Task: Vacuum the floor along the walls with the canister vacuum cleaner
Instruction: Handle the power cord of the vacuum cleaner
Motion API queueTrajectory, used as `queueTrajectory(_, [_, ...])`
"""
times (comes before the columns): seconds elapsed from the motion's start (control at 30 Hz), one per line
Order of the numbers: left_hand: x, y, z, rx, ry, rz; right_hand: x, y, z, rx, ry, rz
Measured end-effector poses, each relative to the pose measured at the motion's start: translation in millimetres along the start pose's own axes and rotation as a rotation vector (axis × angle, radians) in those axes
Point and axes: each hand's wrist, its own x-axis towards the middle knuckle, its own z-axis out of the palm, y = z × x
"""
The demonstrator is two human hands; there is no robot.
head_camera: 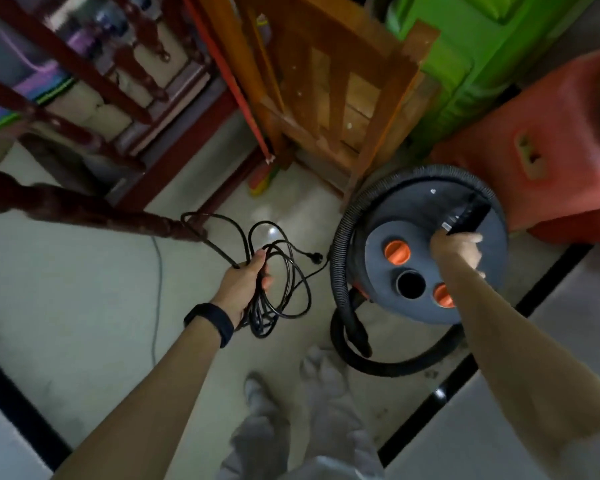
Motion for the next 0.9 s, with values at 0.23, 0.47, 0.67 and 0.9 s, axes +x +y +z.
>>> queueTrajectory(0.23, [3.2,-48.6,-71.8,-0.091,0.018,-0.030,-37.2,28.9,34.7,-0.126,-0.037,-0.085])
queueTrajectory(0.47, [0.5,-106.6,-171.8,-0.193,0.031,-0.016,-122.8,72.2,91.0,-0.268,-0.068,-0.088])
queueTrajectory(0.67, [-22.7,-161.9,-262.0,-0.227,0.067,-0.015,-200.7,99.2,141.4,-0.403,-0.168,-0.130])
queueTrajectory(0.9, [-34.0,-214.3,-319.4,-0.374,0.155,-0.055,-287.9,118.1,198.6,-0.643,-0.168,-0.387])
